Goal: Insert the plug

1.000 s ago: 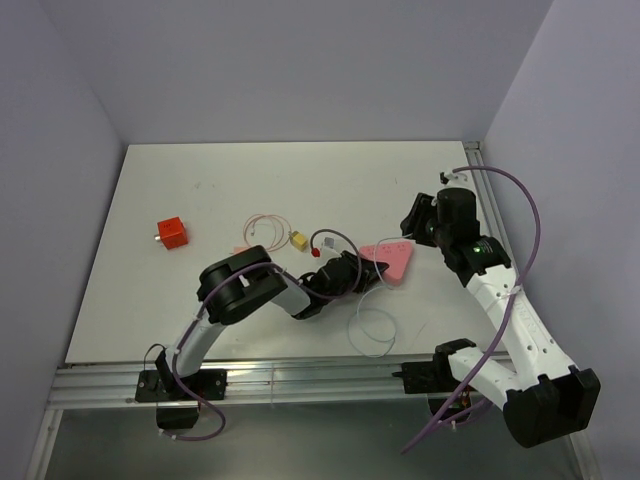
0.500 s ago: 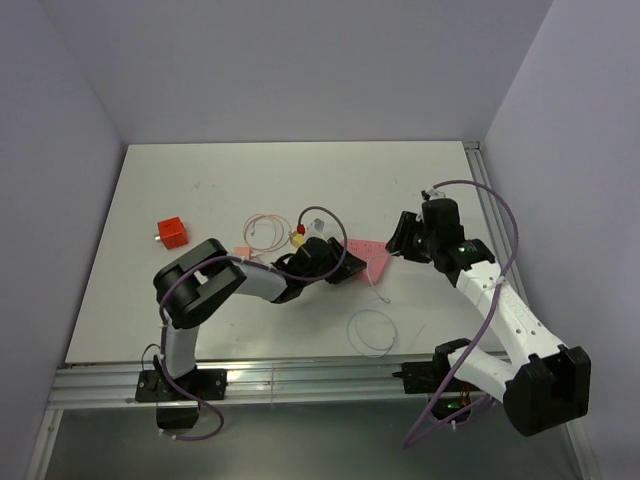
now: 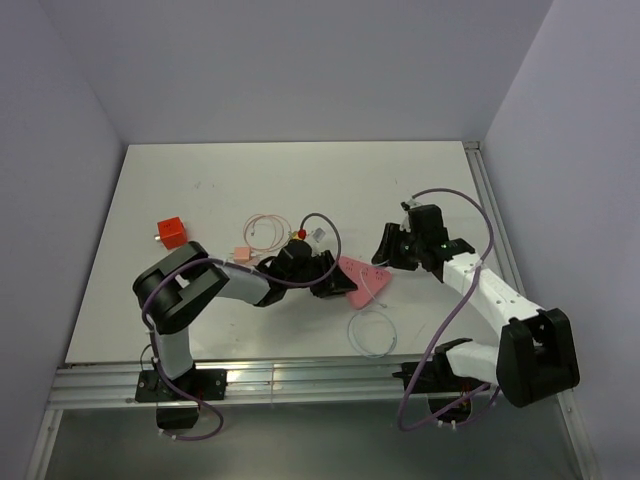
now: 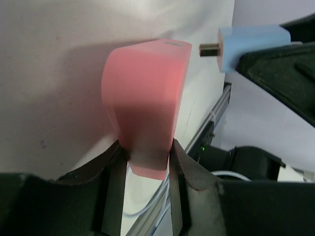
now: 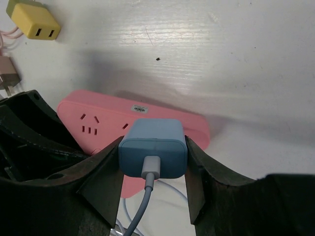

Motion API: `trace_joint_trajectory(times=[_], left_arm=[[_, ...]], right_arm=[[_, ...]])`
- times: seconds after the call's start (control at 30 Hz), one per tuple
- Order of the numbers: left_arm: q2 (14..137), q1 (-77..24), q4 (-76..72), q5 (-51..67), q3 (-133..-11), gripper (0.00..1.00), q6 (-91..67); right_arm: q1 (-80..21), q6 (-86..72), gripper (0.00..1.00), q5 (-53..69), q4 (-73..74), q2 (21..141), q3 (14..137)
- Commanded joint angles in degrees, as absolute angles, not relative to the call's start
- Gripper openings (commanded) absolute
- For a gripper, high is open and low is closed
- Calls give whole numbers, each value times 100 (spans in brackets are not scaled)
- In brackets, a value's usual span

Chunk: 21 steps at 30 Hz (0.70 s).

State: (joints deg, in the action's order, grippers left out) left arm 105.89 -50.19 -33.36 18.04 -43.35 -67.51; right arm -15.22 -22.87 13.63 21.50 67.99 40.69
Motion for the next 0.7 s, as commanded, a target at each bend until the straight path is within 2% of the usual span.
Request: trace_joint_trajectory(times=[0.0, 0.3, 0.67], left_arm=[[10951, -4729, -2206, 2380, -3938, 0, -6109], [11434, -4245, -1811, 2979, -4227, 0, -5739], [11382, -4219, -1942, 2874, -4052, 0, -5897]], right_arm=[[-1538, -2215, 0, 1573, 1749, 6812, 3991], [-1748, -2373, 0, 1372, 2100, 6451, 3744], [-2179, -2768, 0, 784, 2179, 6662, 3850]])
